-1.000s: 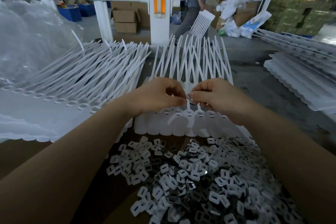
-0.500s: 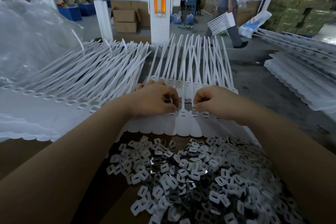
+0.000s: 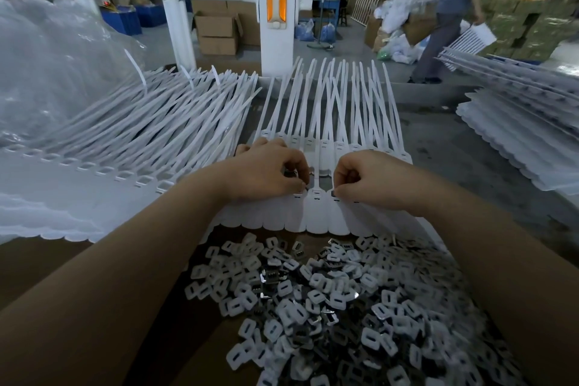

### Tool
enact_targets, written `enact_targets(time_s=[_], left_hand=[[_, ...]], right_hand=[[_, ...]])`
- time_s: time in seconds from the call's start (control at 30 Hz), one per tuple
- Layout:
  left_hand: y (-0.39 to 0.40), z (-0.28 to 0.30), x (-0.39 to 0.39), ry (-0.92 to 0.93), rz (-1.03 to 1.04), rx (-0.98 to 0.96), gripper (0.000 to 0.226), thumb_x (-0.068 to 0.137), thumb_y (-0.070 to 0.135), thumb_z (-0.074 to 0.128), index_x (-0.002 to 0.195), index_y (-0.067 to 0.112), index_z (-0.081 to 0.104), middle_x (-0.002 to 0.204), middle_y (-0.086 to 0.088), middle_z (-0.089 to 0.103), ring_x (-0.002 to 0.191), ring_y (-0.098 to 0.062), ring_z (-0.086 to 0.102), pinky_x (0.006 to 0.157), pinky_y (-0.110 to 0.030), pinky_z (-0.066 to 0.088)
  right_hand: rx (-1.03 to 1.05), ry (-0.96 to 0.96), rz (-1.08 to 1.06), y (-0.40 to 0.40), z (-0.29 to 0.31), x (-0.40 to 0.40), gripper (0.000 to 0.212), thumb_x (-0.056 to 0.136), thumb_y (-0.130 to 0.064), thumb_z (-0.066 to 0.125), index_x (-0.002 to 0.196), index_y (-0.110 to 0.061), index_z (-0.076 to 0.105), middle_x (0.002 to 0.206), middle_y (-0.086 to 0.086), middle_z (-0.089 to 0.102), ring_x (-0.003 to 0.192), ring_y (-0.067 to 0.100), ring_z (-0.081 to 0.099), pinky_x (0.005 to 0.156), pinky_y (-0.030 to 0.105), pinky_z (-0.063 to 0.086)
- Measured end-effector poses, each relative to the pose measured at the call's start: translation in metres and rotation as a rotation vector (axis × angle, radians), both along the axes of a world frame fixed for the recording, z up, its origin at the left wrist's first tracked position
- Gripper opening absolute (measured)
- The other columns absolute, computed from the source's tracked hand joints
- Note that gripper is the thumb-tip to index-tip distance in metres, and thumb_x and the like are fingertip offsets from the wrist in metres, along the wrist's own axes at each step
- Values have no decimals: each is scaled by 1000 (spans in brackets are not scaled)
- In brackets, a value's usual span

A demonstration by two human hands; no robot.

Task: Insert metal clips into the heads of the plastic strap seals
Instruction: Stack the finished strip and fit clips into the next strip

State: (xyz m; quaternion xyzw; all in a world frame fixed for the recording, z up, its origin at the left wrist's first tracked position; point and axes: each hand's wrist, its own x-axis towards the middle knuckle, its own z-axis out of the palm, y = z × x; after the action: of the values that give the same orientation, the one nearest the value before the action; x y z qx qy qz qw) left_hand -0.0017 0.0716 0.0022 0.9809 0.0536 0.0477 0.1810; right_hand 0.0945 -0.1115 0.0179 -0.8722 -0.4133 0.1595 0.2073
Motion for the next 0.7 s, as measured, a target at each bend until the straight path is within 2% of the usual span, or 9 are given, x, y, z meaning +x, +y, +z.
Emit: enact_targets(time_s=[0.17,0.37,0.47,0.57,0.7], left_hand=[[1,0,0,8,-5,-3,8,87,46,61,94,47,61,110,9,51,116,-16,38,93,-37,18],[-2,0,-2,17,-3,-12,7,87,46,60,94,47,61,110,9,51,116,-15,37,93,-36,17],[-2,1,-3,23,-11,-7,7,88,47,59,94,48,57,109,8,50,115,-16,37,94,-38,20],[-2,4,-5,37,-28,-27,13,88,46,59,100,44,56,107,5,49,113,-18,38,98,-41,26],[-2,7,-4,63,-22,-14,13,90,37,57,100,45,54,107,5,48,110,-18,37,103,-46,30]], right_hand=[[64,70,0,-2,-1,2,12,89,-17,64,83,-28,64,83,-10,66,77,4,62,62,19,44],[94,57,21,-3,-1,0,13,88,-17,65,82,-28,66,80,-7,68,74,8,64,61,23,50],[177,51,185,-1,5,-10,10,86,-21,71,84,-31,70,82,-8,68,73,4,62,64,19,52],[183,56,423,5,12,-29,9,85,-24,73,88,-32,74,82,-23,67,72,-4,59,66,12,46],[151,-5,575,14,8,-50,15,88,-22,69,98,-32,75,89,-23,68,79,-3,60,73,15,48]])
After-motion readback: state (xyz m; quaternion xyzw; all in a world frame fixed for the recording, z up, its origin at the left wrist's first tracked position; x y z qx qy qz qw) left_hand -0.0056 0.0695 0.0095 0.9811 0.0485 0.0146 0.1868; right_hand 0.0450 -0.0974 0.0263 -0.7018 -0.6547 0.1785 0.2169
